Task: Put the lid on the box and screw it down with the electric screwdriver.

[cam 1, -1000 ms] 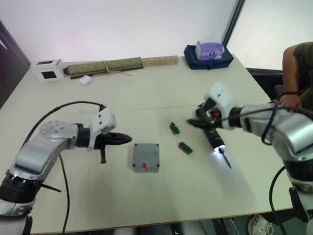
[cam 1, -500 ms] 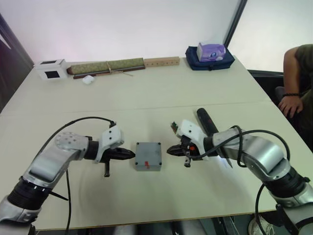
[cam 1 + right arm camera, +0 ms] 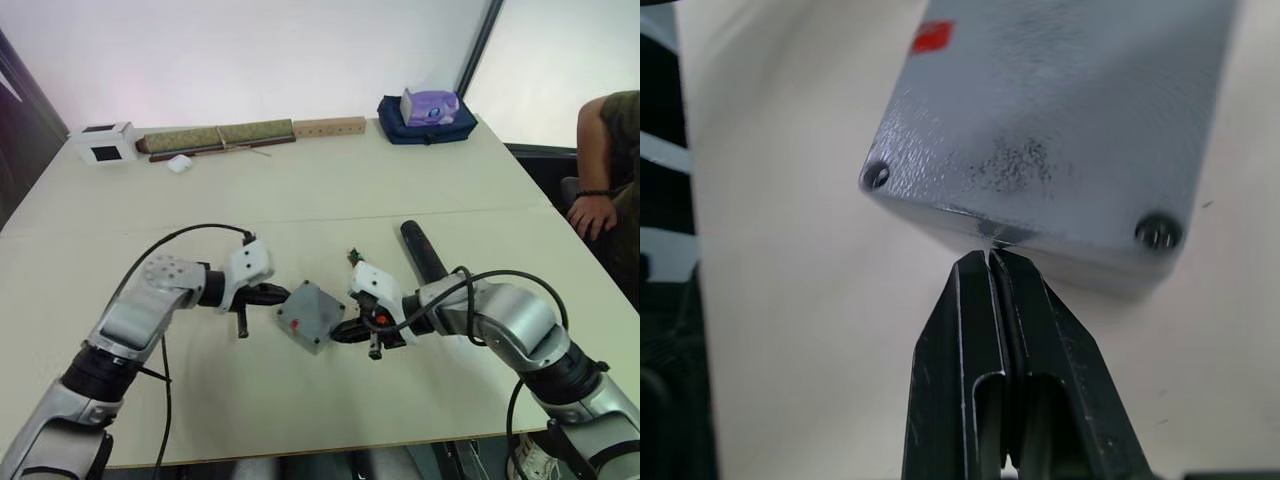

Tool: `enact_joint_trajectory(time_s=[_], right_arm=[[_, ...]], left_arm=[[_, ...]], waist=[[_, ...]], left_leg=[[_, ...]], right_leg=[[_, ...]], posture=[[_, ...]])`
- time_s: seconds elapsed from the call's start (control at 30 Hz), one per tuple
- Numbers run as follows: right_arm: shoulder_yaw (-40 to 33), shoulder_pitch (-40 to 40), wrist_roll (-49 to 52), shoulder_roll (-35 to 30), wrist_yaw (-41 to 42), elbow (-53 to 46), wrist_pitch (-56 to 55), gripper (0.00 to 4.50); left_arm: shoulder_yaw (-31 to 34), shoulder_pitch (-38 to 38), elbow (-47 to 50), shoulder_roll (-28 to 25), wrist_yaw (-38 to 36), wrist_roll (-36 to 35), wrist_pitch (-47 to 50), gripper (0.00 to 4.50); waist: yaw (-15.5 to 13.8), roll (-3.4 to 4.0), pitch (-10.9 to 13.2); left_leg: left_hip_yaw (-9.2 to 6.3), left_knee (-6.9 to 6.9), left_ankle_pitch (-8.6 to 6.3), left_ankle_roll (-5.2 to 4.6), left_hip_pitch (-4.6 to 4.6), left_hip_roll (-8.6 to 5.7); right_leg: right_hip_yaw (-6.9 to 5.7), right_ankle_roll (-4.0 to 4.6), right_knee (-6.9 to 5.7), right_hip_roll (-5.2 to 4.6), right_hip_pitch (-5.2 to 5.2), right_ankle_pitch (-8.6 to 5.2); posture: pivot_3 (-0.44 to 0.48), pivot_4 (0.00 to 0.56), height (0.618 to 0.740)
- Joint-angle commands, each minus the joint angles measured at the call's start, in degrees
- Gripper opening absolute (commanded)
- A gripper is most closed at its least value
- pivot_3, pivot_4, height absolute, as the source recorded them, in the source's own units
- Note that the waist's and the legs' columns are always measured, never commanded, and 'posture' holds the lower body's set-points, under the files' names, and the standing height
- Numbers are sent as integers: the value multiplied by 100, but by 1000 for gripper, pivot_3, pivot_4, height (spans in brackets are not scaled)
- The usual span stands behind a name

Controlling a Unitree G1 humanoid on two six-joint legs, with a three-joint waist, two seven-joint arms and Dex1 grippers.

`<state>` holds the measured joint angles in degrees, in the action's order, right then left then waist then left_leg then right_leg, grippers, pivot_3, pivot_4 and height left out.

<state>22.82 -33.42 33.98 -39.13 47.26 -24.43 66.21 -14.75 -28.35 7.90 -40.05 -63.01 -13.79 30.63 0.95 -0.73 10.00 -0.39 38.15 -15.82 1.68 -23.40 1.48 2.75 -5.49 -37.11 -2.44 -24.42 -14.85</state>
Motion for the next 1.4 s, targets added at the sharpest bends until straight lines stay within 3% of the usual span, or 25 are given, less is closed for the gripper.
enact_joint_trajectory(time_s=[0.03, 0.17, 0.27, 0.4, 0.73, 1.1, 1.4], right_arm=[[-192, -148, -130, -165, 13, -224, -181, 17], [-231, -225, -373, -471, 63, -161, -371, 17], [-386, -328, -668, -804, 107, 60, -658, 17], [-365, -364, -923, -727, 83, 450, -969, 17], [-173, -397, -1095, -40, 72, 717, -1002, 17], [-246, -257, -858, 413, 50, 514, -511, 17], [-355, -307, -799, 695, -55, 446, -192, 17]], left_arm=[[-51, -38, 194, -135, -179, 34, -80, 0], [47, 117, 204, -400, -347, 81, -182, 0], [272, 560, 436, -951, -650, 4, -306, 0], [480, 1085, 839, -1304, -922, -303, -285, 0], [284, 1052, 827, -842, -682, -246, -290, 0], [-75, 75, 648, -313, -304, -4, 208, 0], [-12, -221, 169, -268, -310, 53, 61, 0]], waist=[[5, 0, 0], [3, 0, 0], [25, 1, 1], [6, -1, 0], [-9, -1, 0], [-17, -1, 0], [11, -1, 0]], left_leg=[[0, 0, 0, 0, 0, 0], [1, 0, 0, 0, 0, 0], [2, -1, 0, 0, 0, 2], [4, -2, 0, 0, 0, 5], [4, 1, 0, 0, -1, 2], [3, 4, 0, 0, -1, 1], [1, 4, 0, 0, 0, 3]], right_leg=[[0, 0, -1, 0, 0, 0], [0, 0, -1, -1, -1, 0], [1, 0, -1, 0, -4, 0], [1, 2, -4, 0, -7, -1], [1, 1, -6, -2, -4, 0], [1, 1, -9, 0, -4, 0], [1, 1, -12, 4, -4, 0]], posture=[[0, 150, 740], [0, 150, 740], [0, 150, 740], [0, 150, 740], [0, 150, 740], [0, 150, 740], [0, 150, 740]])
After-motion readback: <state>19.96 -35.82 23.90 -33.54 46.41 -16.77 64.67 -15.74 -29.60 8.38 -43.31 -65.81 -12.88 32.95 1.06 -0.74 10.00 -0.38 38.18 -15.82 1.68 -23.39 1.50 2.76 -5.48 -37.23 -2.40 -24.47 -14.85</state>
